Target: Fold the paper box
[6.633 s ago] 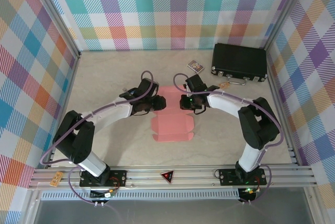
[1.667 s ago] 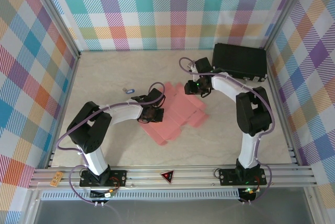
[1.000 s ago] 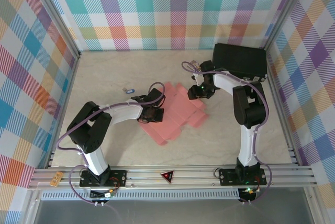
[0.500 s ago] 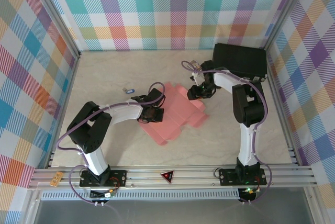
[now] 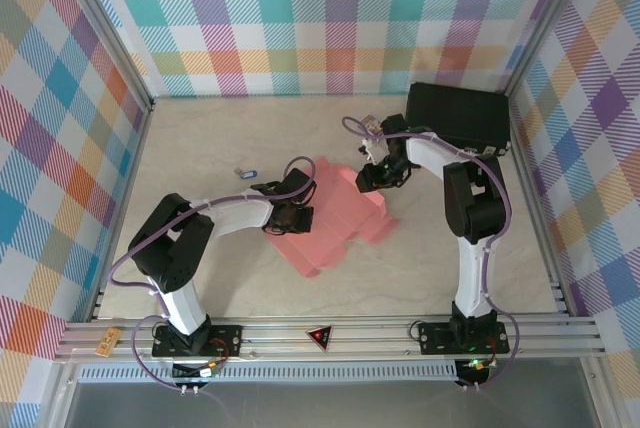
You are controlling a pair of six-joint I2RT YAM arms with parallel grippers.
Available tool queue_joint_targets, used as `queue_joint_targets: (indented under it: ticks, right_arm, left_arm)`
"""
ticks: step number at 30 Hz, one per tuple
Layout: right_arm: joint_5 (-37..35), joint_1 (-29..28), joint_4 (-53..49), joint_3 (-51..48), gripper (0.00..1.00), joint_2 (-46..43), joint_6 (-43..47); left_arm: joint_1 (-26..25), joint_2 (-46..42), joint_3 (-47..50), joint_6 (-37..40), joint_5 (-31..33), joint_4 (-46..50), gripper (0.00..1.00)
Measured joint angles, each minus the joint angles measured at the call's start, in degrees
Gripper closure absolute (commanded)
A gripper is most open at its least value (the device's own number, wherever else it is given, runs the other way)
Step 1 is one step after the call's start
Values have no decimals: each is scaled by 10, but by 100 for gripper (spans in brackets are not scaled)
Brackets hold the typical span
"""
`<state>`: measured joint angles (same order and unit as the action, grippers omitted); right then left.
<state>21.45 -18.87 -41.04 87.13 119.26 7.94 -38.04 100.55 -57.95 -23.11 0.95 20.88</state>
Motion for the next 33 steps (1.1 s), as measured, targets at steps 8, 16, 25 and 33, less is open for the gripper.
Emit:
queue_joint_targets:
  ticks: [8,16,25,33]
  right_arm:
    - [-19,-7,-11,14,73,-3,7]
    - [-49,-7,-11,14,79,-11,7]
    - [-65,-13,-11,14,84,-17,14]
    - [-91,-25,-10,14,90,-20,22]
  left_arm:
    - [0,0,0,0,0,0,100]
    - [0,1,-1,0,-2,0,100]
    - [0,2,-1,-2,-4,-3,100]
    - [0,4,-1,-16,-15,-12,100]
